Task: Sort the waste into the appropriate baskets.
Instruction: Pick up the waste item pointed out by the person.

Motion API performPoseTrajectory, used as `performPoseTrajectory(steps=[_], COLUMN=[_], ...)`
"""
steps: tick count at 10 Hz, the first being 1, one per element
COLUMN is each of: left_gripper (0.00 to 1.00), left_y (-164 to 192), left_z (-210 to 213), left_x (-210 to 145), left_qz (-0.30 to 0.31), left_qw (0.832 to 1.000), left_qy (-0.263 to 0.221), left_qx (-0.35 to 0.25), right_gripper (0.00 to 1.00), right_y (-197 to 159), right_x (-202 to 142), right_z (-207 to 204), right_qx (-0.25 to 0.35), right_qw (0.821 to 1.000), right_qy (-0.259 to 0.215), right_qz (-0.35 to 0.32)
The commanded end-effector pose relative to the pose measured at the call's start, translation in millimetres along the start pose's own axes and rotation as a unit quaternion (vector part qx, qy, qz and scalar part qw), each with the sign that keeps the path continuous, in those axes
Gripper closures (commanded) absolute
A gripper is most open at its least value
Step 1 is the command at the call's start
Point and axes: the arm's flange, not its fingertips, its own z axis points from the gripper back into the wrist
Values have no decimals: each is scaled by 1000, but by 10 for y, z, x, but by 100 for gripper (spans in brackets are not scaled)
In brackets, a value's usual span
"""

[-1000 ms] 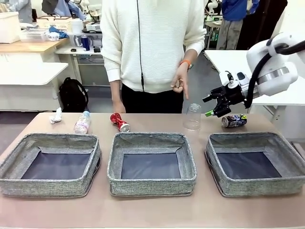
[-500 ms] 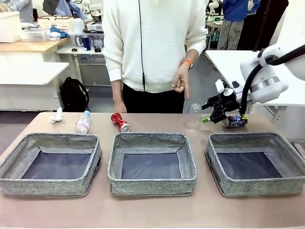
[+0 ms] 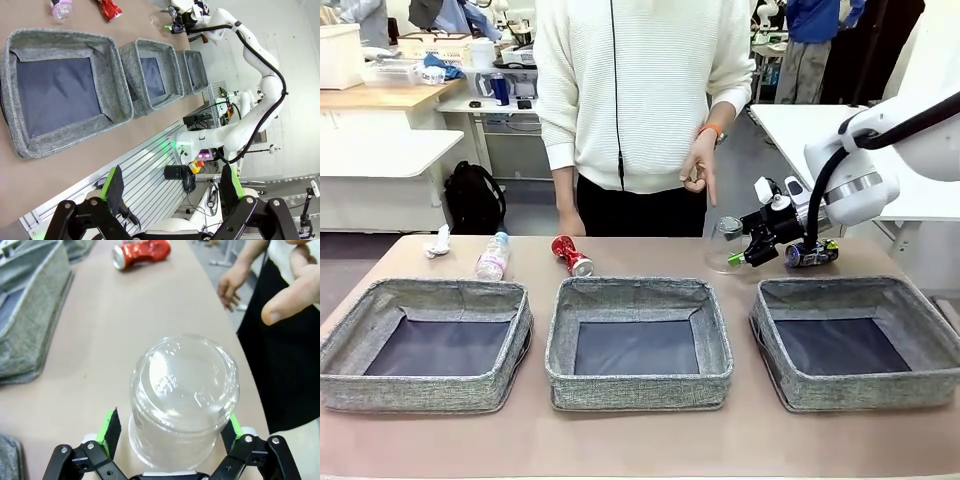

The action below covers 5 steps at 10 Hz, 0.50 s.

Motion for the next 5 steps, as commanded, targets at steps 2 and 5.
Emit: performPoseTrajectory(steps=[2, 5], left_gripper=[0, 0], left_y=[-23, -23], left_z=[-6, -6], left_x=[8, 8], left_qz=[-11, -11], left_qw=[1000, 1000], left_qy=[-5, -5], left_qx=[-8, -8], right_gripper=[0, 0], right_y=[-121, -112], right_x=[21, -5], right_z=[-23, -47], right_qx=[-16, -9], right_qw=[997, 995], right_qy=[-56, -72], right_qz=[-56, -75])
